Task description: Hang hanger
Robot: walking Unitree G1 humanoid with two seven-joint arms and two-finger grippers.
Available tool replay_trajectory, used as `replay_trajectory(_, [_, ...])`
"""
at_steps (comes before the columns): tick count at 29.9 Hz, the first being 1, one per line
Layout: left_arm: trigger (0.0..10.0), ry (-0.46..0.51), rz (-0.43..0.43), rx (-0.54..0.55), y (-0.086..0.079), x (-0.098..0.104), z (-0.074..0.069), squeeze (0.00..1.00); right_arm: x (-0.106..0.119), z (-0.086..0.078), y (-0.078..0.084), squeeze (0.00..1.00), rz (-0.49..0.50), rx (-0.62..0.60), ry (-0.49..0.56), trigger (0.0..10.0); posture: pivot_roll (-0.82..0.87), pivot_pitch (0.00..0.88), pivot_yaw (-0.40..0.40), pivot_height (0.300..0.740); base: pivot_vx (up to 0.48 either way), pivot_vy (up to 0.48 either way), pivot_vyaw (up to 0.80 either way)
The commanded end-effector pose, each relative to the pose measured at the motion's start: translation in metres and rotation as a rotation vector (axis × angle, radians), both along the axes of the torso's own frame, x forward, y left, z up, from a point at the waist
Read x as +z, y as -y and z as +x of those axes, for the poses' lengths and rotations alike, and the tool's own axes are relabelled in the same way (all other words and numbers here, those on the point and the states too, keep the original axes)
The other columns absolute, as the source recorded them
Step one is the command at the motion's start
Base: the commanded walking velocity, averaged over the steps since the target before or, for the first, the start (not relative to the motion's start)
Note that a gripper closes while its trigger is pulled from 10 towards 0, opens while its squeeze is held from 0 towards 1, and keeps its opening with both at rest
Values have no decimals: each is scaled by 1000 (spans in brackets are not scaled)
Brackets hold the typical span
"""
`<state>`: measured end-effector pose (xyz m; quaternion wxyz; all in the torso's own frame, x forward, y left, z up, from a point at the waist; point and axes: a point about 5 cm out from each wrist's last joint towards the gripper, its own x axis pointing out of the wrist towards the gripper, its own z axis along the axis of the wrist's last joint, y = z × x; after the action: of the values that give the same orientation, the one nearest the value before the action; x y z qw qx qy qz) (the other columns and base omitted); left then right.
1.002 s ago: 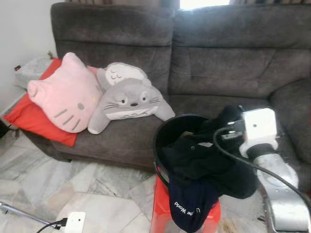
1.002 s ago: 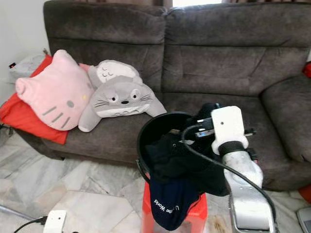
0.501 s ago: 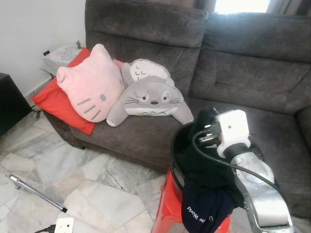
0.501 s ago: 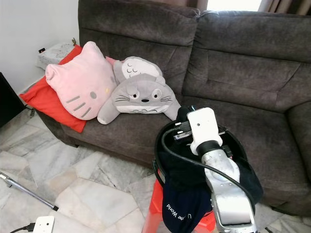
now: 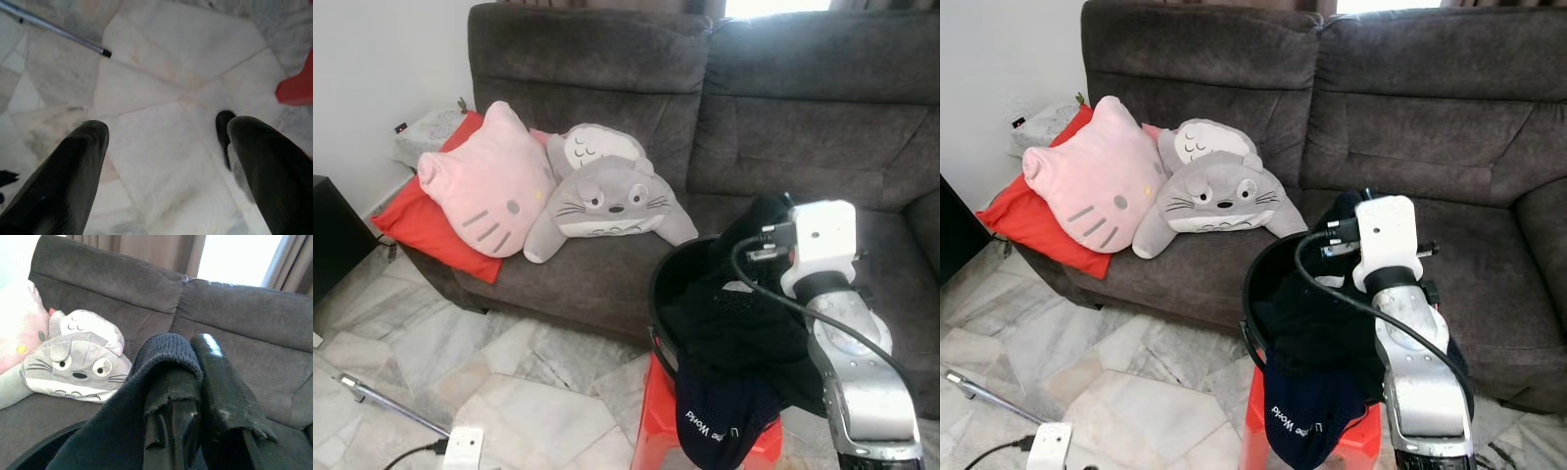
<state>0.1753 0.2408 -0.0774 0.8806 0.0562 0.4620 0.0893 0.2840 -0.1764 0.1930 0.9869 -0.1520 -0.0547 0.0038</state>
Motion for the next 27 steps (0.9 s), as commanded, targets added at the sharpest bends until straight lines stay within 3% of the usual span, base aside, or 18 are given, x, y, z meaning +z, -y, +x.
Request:
replay_trajectory(1, [10000,6,-6,43,-7,2,0,0,5,1,-9,0,-13,39,16,10000,-232,0,36,740,0,0,0])
replay_trajectory(8, [10000,6,-7,25,-8,4,3,0,7,8,-20,0,1,80,27,10000,-206,0,59,740,0,0,0])
replay_trajectory(27, [10000,-18,2,6,-11,2,0,0,4,2,-22,0,27,41,30,10000,-225,0,94,740,0,0,0])
